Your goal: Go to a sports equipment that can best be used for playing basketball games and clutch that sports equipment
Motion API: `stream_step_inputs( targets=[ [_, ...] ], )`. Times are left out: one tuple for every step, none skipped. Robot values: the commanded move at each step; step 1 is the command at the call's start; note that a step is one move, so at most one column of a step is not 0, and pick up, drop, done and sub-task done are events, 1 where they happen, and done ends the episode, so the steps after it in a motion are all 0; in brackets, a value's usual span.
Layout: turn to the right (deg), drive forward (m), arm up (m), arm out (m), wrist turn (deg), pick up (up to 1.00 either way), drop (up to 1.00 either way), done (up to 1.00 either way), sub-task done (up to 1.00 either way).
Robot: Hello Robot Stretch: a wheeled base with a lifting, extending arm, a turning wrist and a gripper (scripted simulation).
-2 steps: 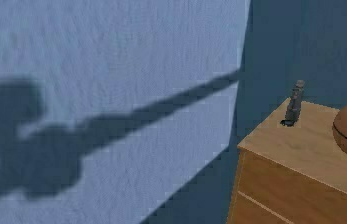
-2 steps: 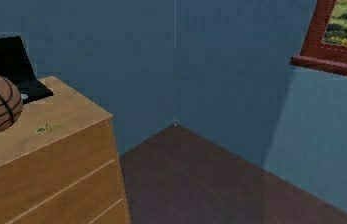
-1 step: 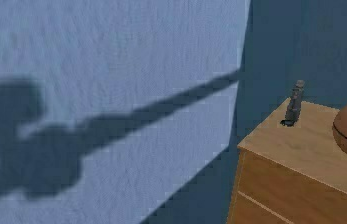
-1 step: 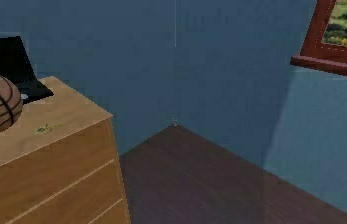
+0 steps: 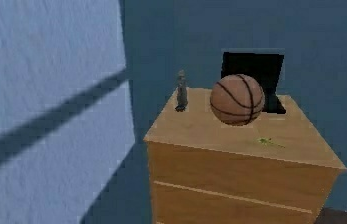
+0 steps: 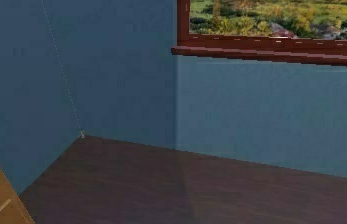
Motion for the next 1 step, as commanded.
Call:
stream_step_inputs(
  targets=[
    [3.0,0.0,0.0,0.0,0.0,0.0,0.0,0.0,0.0]
  ],
)
